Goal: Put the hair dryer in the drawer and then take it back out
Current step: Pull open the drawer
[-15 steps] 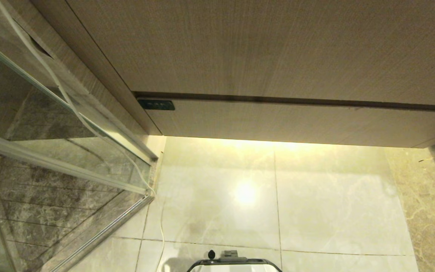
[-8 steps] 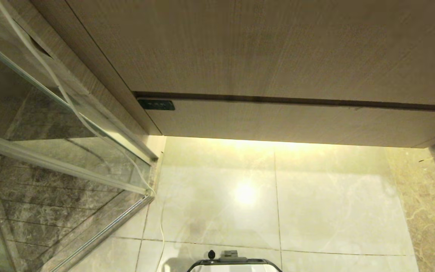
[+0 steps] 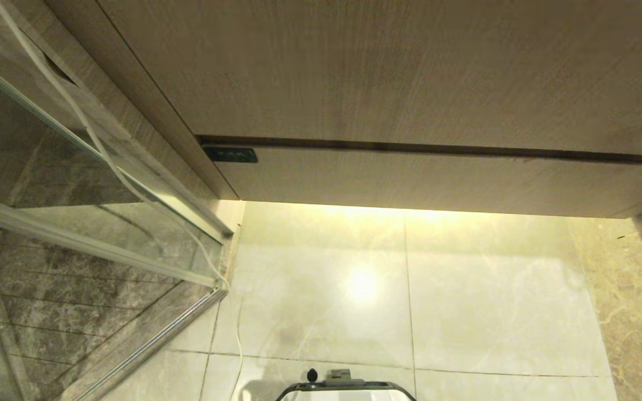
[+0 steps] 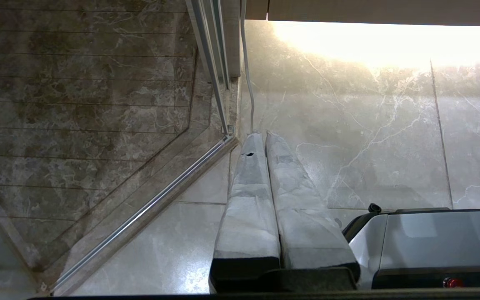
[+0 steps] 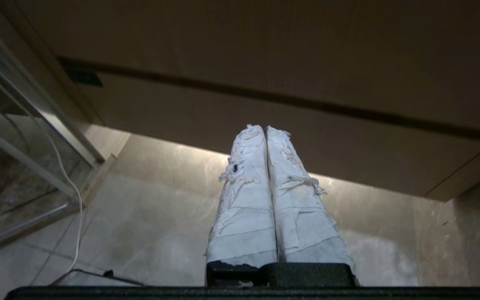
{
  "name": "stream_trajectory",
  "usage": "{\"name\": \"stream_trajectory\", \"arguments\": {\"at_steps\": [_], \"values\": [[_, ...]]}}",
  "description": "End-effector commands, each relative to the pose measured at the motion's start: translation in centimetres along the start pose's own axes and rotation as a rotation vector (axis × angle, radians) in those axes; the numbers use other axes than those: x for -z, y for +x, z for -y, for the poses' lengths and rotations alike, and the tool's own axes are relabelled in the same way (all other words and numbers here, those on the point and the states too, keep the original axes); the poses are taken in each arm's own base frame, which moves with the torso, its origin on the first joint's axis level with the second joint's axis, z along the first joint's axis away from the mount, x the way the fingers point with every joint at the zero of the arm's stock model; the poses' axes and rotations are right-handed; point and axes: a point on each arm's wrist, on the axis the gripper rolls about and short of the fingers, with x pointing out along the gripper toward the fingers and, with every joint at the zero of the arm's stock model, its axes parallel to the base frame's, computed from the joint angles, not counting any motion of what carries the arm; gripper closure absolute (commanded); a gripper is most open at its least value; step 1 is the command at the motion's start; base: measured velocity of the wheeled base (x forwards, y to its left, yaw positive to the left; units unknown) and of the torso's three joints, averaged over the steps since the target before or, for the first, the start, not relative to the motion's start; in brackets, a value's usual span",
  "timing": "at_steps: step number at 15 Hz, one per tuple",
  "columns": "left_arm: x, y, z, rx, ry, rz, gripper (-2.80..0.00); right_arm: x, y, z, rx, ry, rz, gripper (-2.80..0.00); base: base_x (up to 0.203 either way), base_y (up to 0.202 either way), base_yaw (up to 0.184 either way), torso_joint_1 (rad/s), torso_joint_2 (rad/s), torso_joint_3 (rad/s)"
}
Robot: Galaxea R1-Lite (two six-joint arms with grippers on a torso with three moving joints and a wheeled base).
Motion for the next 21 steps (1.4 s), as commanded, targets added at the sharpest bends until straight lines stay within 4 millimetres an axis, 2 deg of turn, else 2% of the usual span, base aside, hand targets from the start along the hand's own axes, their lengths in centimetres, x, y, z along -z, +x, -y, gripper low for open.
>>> {"name": "stream_trajectory", "arguments": {"at_steps": [1, 3, 4, 6, 9, 11, 13, 15, 17, 18, 19, 21], "values": [[0.0, 0.0, 0.0, 0.000, 0.000, -0.001, 0.00, -5.2, 2.6, 0.7, -0.005, 0.000, -0.018, 0.00, 0.000, 0.000, 0.000, 0.000, 0.00, 0.000], [0.0, 0.0, 0.0, 0.000, 0.000, 0.000, 0.00, -9.1, 5.7, 1.3, -0.015, 0.001, -0.035, 0.00, 0.000, 0.000, 0.000, 0.000, 0.00, 0.000], [0.0, 0.0, 0.0, 0.000, 0.000, 0.000, 0.00, -10.4, 7.0, 1.5, -0.021, 0.002, -0.048, 0.00, 0.000, 0.000, 0.000, 0.000, 0.00, 0.000], [0.0, 0.0, 0.0, 0.000, 0.000, 0.001, 0.00, -11.5, 9.4, 1.7, -0.048, 0.011, -0.107, 0.00, 0.000, 0.000, 0.000, 0.000, 0.00, 0.000], [0.0, 0.0, 0.0, 0.000, 0.000, -0.001, 0.00, -11.6, 10.8, 1.7, -0.132, 0.034, -0.243, 0.00, 0.000, 0.000, 0.000, 0.000, 0.00, 0.000], [0.0, 0.0, 0.0, 0.000, 0.000, -0.001, 0.00, -11.3, 11.9, 1.6, -0.200, 0.067, -0.398, 0.00, 0.000, 0.000, 0.000, 0.000, 0.00, 0.000], [0.0, 0.0, 0.0, 0.000, 0.000, 0.000, 0.00, -10.4, 14.0, 1.5, -0.261, 0.104, -0.521, 0.00, 0.000, 0.000, 0.000, 0.000, 0.00, 0.000], [0.0, 0.0, 0.0, 0.000, 0.000, -0.001, 0.00, -9.2, 16.2, 1.4, -0.350, 0.162, -0.599, 0.00, 0.000, 0.000, 0.000, 0.000, 0.00, 0.000], [0.0, 0.0, 0.0, 0.000, 0.000, -0.001, 0.00, -8.4, 17.7, 1.3, -0.373, 0.170, -0.634, 0.00, 0.000, 0.000, 0.000, 0.000, 0.00, 0.000], [0.0, 0.0, 0.0, 0.000, 0.000, -0.001, 0.00, -8.4, 17.7, 1.3, -0.375, 0.170, -0.634, 0.00, 0.000, 0.000, 0.000, 0.000, 0.00, 0.000], [0.0, 0.0, 0.0, 0.000, 0.000, -0.001, 0.00, -7.7, 18.7, 1.3, -0.382, 0.162, -0.648, 0.00, 0.000, 0.000, 0.000, 0.000, 0.00, 0.000], [0.0, 0.0, 0.0, 0.000, 0.000, 0.001, 0.00, -4.9, 21.6, 1.2, -0.398, 0.163, -0.725, 0.00, 0.000, 0.000, 0.000, 0.000, 0.00, 0.000]]}}
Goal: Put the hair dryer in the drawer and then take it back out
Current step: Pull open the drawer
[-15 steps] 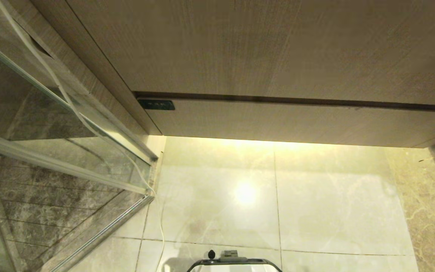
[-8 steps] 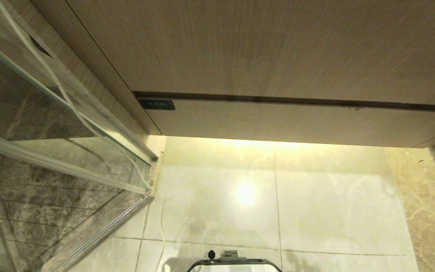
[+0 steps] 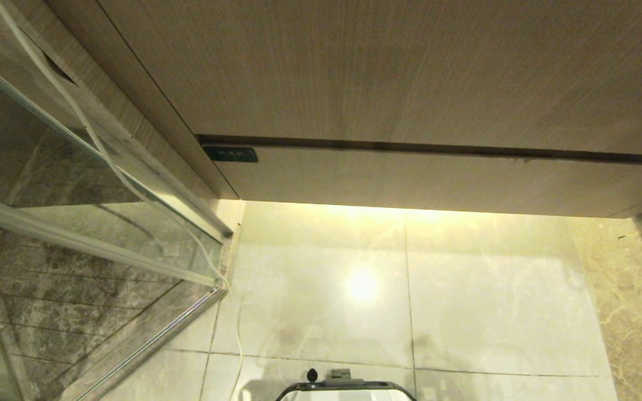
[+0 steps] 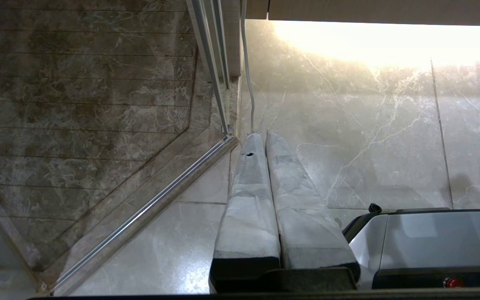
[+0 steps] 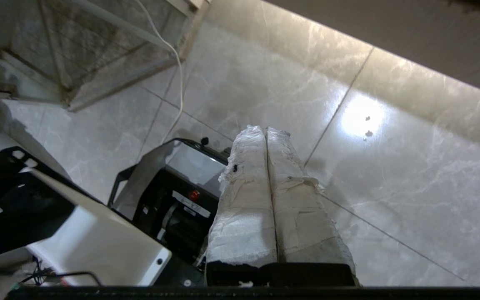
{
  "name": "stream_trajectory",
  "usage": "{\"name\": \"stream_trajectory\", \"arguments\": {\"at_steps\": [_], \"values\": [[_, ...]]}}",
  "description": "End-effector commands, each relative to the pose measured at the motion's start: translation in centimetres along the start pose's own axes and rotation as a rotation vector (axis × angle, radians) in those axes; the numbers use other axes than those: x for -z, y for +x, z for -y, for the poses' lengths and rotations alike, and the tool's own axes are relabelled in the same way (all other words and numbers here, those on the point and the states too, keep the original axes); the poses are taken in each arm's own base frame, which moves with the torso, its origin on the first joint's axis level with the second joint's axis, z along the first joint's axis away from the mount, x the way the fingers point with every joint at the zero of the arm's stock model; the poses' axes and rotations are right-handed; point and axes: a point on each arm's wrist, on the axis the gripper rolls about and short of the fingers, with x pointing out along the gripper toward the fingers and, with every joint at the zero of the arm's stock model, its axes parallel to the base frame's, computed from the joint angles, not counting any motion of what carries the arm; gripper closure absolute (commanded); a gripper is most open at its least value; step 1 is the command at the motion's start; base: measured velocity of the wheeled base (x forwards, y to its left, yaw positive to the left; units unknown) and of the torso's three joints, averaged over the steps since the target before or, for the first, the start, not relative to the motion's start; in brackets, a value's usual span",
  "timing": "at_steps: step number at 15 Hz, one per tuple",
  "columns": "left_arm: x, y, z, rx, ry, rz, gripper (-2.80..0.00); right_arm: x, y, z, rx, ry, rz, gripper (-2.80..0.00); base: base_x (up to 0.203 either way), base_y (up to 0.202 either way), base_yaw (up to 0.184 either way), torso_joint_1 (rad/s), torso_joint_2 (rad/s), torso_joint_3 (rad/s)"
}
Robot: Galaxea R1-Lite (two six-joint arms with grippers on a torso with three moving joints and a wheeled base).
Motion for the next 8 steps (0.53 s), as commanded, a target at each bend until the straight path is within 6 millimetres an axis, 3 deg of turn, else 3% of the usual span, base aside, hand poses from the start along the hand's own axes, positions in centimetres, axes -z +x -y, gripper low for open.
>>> {"name": "stream_trajectory", "arguments": {"at_steps": [1, 2, 3, 5, 8], "values": [[0.0, 0.0, 0.0, 0.000, 0.000, 0.000, 0.00, 0.2, 4.9, 2.0, -0.016, 0.021, -0.081, 0.00, 0.000, 0.000, 0.000, 0.000, 0.00, 0.000], [0.0, 0.0, 0.0, 0.000, 0.000, 0.000, 0.00, 0.2, 5.3, 2.2, -0.017, 0.017, -0.080, 0.00, 0.000, 0.000, 0.000, 0.000, 0.00, 0.000], [0.0, 0.0, 0.0, 0.000, 0.000, 0.000, 0.00, 0.2, 6.0, 2.4, -0.033, 0.019, -0.085, -2.80, 0.000, 0.000, 0.000, 0.000, 0.00, 0.000], [0.0, 0.0, 0.0, 0.000, 0.000, -0.001, 0.00, 0.8, 7.6, 3.0, -0.085, 0.000, -0.123, -2.80, 0.000, 0.000, 0.000, 0.000, 0.00, 0.000], [0.0, 0.0, 0.0, 0.000, 0.000, 0.000, 0.00, 2.4, 8.9, 3.4, -0.124, -0.241, -0.196, -2.80, 0.000, 0.000, 0.000, 0.000, 0.00, 0.000]]}}
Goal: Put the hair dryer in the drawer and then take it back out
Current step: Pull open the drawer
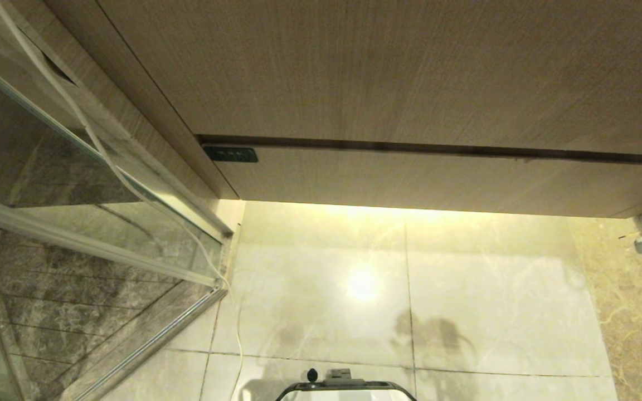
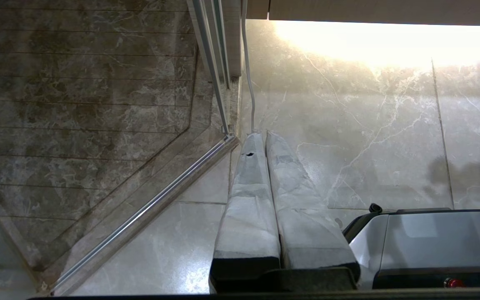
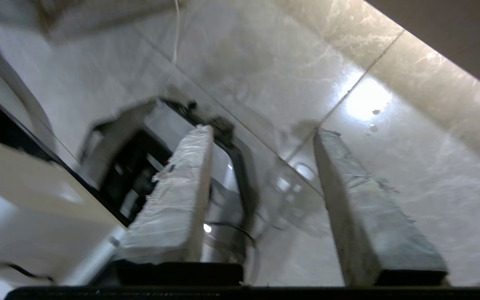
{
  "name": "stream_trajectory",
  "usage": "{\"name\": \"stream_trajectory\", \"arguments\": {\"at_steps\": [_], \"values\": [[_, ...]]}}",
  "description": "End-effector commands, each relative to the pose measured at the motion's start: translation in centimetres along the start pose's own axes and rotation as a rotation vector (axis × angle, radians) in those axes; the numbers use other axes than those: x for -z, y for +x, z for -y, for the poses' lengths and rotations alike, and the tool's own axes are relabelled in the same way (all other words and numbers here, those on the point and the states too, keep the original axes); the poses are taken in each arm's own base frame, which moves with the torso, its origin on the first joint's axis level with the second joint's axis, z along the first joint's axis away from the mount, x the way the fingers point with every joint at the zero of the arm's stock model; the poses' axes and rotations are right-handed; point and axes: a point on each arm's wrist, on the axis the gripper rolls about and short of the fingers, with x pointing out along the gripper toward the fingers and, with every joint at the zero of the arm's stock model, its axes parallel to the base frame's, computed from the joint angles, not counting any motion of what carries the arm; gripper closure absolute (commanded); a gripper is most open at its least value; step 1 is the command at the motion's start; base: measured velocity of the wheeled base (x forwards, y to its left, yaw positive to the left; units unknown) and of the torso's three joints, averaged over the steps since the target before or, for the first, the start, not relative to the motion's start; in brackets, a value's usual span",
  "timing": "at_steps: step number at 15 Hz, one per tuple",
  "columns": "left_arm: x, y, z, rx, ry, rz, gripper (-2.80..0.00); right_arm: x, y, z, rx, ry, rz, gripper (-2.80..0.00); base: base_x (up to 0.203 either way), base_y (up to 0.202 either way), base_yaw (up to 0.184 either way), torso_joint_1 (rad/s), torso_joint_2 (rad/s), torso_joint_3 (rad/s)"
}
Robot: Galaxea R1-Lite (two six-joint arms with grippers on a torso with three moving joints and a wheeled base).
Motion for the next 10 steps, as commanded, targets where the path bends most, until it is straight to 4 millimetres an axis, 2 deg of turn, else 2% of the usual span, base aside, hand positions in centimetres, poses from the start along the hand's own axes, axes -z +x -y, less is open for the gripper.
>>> {"name": "stream_trajectory", "arguments": {"at_steps": [1, 3, 5, 7, 8, 10], "values": [[0.0, 0.0, 0.0, 0.000, 0.000, -0.001, 0.00, 1.2, 1.6, 0.5, -0.028, -0.138, -0.078, -2.80, 0.000, 0.000, 0.000, 0.000, 0.00, 0.000], [0.0, 0.0, 0.0, 0.000, 0.000, 0.001, 0.00, 1.9, 2.2, 0.7, -0.024, -0.185, -0.122, -2.80, 0.000, 0.000, 0.000, 0.000, 0.00, 0.000], [0.0, 0.0, 0.0, 0.000, 0.000, 0.001, 0.00, 2.8, 2.6, 1.3, 0.070, -0.402, -0.227, -2.80, 0.000, 0.000, 0.000, 0.000, 0.00, 0.000], [0.0, 0.0, 0.0, 0.000, 0.000, 0.001, 0.00, 3.6, 3.2, 2.2, 0.139, -0.507, -0.310, -2.80, 0.000, 0.000, 0.000, 0.000, 0.00, 0.000], [0.0, 0.0, 0.0, 0.000, 0.000, -0.001, 0.00, 3.6, 3.2, 2.2, 0.138, -0.511, -0.307, -2.80, 0.000, 0.000, 0.000, 0.000, 0.00, 0.000], [0.0, 0.0, 0.0, 0.000, 0.000, -0.001, 0.00, 4.1, 4.7, 2.9, 0.176, -0.562, -0.234, -2.80, 0.000, 0.000, 0.000, 0.000, 0.00, 0.000]]}}
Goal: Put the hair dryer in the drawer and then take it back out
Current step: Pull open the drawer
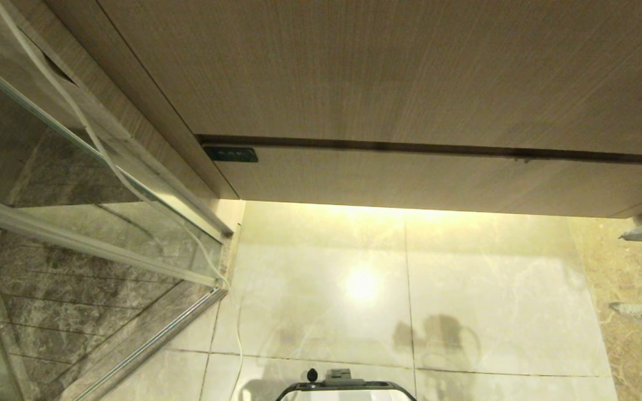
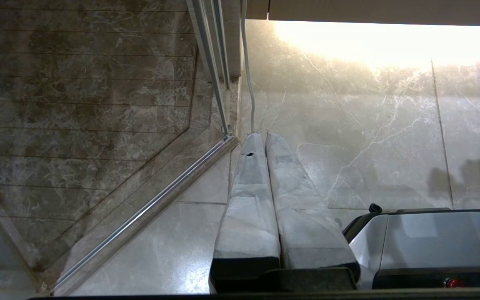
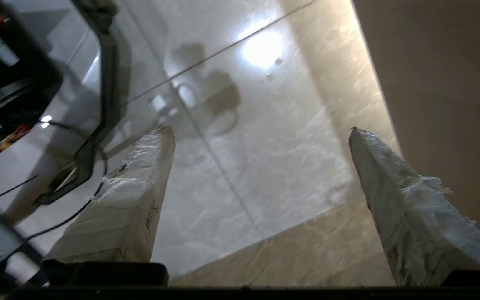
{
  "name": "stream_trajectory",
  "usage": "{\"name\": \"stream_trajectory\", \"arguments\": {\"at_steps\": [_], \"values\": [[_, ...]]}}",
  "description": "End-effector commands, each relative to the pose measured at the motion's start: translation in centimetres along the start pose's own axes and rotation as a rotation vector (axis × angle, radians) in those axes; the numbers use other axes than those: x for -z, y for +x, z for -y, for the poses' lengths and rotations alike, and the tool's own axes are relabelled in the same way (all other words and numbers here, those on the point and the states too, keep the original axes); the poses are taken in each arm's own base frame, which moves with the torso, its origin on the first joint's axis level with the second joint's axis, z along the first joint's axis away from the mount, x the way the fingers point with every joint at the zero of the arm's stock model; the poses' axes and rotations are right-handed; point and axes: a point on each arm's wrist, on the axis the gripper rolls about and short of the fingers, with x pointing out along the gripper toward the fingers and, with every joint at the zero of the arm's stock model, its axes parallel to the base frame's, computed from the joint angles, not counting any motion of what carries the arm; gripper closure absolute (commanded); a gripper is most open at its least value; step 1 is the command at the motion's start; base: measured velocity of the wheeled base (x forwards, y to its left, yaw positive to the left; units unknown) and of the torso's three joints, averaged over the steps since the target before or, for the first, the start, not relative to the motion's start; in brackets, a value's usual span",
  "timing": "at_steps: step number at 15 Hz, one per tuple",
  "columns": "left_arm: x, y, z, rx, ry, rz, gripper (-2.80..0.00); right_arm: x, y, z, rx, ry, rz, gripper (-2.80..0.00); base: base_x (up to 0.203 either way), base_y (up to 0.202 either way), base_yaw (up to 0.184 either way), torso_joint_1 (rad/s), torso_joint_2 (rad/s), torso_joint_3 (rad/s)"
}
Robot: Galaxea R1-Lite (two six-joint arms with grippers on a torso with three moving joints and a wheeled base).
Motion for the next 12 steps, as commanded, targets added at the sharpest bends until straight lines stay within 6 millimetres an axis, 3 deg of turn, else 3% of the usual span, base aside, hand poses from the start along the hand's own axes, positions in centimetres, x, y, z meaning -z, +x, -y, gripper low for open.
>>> {"name": "stream_trajectory", "arguments": {"at_steps": [1, 4, 7, 10, 12], "values": [[0.0, 0.0, 0.0, 0.000, 0.000, -0.001, 0.00, 0.3, 1.5, 0.2, 0.045, -0.034, 0.045, -2.80, 0.000, 0.000, 0.000, 0.000, 0.00, 0.000], [0.0, 0.0, 0.0, 0.000, 0.000, 0.001, 0.00, -0.2, 4.3, 2.2, 0.174, -0.044, 0.145, -2.80, 0.000, 0.000, 0.000, 0.000, 0.00, 0.000], [0.0, 0.0, 0.0, 0.000, 0.000, -0.001, 0.00, 0.1, 6.9, 2.5, 0.106, 0.021, 0.226, -2.80, 0.000, 0.000, 0.000, 0.000, 0.00, 0.000], [0.0, 0.0, 0.0, 0.000, 0.000, 0.001, 0.00, 0.1, 9.8, 3.8, 0.157, 0.009, 0.252, -2.80, 0.000, 0.000, 0.000, 0.000, 0.00, 0.000], [0.0, 0.0, 0.0, 0.000, 0.000, -0.001, 0.00, 0.2, 10.4, 4.0, 0.169, 0.002, 0.259, -2.80, 0.000, 0.000, 0.000, 0.000, 0.00, 0.000]]}}
